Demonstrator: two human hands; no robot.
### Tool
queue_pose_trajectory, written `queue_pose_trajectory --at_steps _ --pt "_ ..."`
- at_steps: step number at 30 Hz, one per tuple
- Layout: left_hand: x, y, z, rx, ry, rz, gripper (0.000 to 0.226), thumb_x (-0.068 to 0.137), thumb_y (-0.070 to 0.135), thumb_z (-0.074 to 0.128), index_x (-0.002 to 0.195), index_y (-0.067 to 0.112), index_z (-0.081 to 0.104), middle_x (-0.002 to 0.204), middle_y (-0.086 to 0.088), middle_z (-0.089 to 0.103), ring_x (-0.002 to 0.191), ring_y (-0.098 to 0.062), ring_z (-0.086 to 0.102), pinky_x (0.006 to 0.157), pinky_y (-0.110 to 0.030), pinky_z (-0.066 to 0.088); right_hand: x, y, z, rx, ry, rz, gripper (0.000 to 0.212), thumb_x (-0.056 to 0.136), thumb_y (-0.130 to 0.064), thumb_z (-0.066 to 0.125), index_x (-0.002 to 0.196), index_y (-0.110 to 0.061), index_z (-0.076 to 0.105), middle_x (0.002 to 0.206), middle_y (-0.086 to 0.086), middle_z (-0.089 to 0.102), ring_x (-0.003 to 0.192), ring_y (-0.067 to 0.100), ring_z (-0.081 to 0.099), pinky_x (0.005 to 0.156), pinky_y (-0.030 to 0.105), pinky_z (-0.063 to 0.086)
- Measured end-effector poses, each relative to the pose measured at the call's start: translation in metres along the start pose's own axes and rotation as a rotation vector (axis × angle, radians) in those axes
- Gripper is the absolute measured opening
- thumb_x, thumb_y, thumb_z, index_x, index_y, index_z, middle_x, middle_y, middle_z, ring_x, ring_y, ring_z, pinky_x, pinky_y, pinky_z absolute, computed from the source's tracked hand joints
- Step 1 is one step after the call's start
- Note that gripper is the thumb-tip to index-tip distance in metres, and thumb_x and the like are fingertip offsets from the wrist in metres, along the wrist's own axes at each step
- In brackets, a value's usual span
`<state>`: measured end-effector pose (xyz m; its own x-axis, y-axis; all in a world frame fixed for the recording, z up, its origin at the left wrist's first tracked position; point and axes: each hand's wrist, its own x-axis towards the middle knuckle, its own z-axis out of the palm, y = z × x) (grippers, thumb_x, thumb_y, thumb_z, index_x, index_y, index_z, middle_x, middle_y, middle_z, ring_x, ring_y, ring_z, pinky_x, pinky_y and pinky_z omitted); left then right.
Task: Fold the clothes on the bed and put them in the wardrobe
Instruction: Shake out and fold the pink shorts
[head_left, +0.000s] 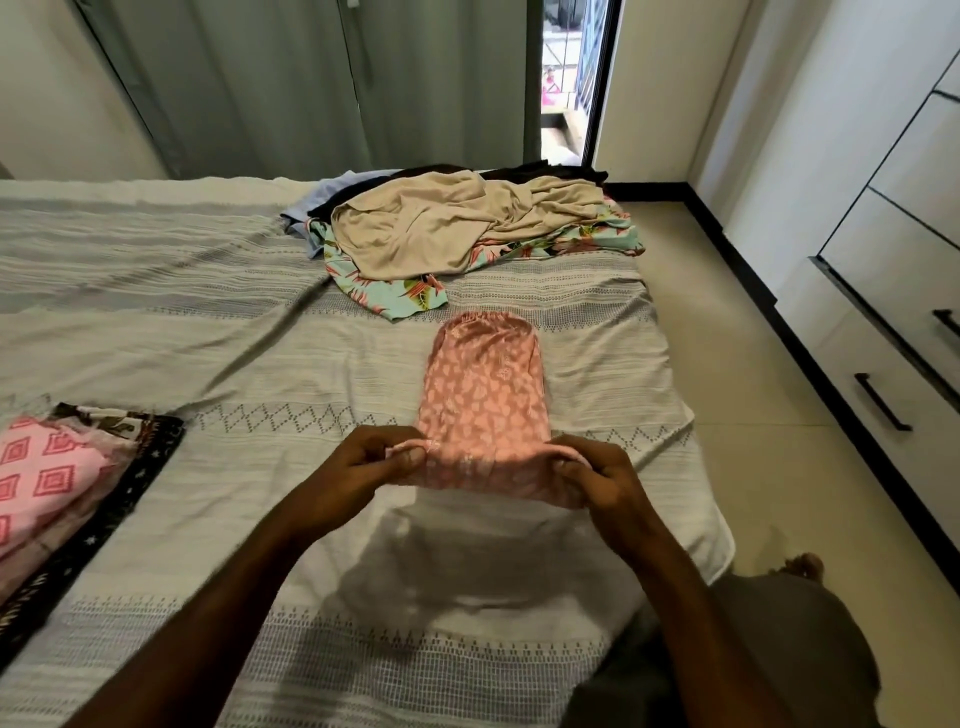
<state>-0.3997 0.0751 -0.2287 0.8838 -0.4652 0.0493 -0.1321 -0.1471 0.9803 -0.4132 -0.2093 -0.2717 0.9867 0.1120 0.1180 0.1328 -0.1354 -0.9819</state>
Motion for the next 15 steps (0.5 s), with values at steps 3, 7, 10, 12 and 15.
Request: queue_pose_trajectory --at_steps 3,7,10,12,15 --pt "0.033 -0.014 -0.003 -0.137 0.204 -0.133 0.041 0.095 0.038 0.063 0.097 -0.002 0.071 0.093 -0.028 0.068 0.090 -0.031 0.066 0.083 -0.041 0.049 0.039 0.001 0.006 0.097 0.083 0.147 0.024 0.081 -0.030 0.059 0.091 -0.021 0.078 0.090 0.001 0.075 0.087 0.017 0.066 0.079 0.035 0.047" --pt "0.063 -0.043 0.000 -0.354 0.412 -0.425 0.072 0.076 0.067 0.074 0.117 0.008 0.070 0.114 -0.015 0.074 0.110 -0.038 0.069 0.101 -0.059 0.050 0.061 0.018 0.015 0.174 0.186 0.401 0.064 0.075 -0.067 0.070 0.118 -0.020 0.063 0.106 -0.003 0.070 0.087 0.011 0.063 0.073 0.029 0.049" --pt "0.072 -0.061 0.003 -0.400 0.559 -0.486 0.091 0.057 0.076 0.081 0.107 0.001 0.073 0.107 -0.022 0.074 0.105 -0.043 0.069 0.097 -0.059 0.053 0.051 0.043 0.025 0.068 0.209 0.374 0.069 0.077 -0.060 0.078 0.128 -0.024 0.050 0.127 0.002 0.061 0.101 0.008 0.061 0.087 0.031 0.053" --pt "0.073 -0.064 0.010 -0.260 0.645 -0.488 0.086 0.061 0.078 0.077 0.089 -0.003 0.069 0.089 -0.022 0.073 0.084 -0.040 0.071 0.075 -0.043 0.062 0.043 0.053 0.031 -0.020 0.253 0.301 0.076 0.075 -0.063 0.078 0.137 -0.037 0.044 0.135 -0.003 0.057 0.116 0.015 0.058 0.100 0.039 0.050" --pt "0.080 -0.059 0.028 0.126 0.705 -0.436 0.058 0.083 0.063 0.067 0.073 0.007 0.063 0.070 -0.007 0.066 0.069 -0.023 0.061 0.054 -0.026 0.041 0.040 0.054 0.043 -0.065 0.285 0.186 0.061 0.089 -0.050 0.071 0.139 -0.057 0.038 0.144 -0.006 0.054 0.122 0.015 0.058 0.098 0.042 0.053"
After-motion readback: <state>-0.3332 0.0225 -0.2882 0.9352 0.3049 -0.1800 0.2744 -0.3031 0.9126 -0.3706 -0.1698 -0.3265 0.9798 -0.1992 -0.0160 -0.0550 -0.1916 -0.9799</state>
